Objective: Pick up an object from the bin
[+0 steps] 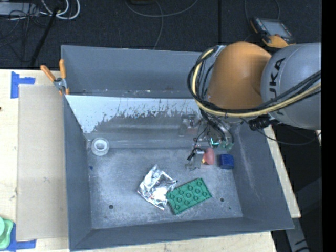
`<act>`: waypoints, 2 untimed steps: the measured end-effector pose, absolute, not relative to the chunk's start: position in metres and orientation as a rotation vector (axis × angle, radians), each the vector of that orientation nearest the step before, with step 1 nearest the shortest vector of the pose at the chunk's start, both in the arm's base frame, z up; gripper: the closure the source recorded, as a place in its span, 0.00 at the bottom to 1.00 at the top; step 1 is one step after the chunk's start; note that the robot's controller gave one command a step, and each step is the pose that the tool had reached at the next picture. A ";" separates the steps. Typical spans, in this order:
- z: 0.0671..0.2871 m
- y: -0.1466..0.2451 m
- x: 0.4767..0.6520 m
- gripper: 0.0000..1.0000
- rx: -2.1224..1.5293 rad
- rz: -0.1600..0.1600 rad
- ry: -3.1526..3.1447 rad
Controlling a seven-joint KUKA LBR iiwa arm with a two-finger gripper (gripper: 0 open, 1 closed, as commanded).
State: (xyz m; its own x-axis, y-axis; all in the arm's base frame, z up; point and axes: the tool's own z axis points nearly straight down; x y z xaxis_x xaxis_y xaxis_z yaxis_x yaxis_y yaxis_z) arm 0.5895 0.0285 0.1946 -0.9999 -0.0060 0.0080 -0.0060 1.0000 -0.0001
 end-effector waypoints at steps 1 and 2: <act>0.066 0.026 0.523 0.00 0.233 -0.001 -3.125; 0.072 0.025 0.527 1.00 0.232 0.000 -3.133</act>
Offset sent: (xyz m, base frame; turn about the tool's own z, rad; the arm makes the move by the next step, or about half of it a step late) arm -0.0638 -0.0034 -0.1246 -0.1431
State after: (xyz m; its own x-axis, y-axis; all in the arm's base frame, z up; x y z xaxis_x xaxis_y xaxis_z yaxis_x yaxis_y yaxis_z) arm 0.5266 0.0254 0.0718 -0.9891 -0.1470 0.0000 -0.1470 0.9891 -0.0001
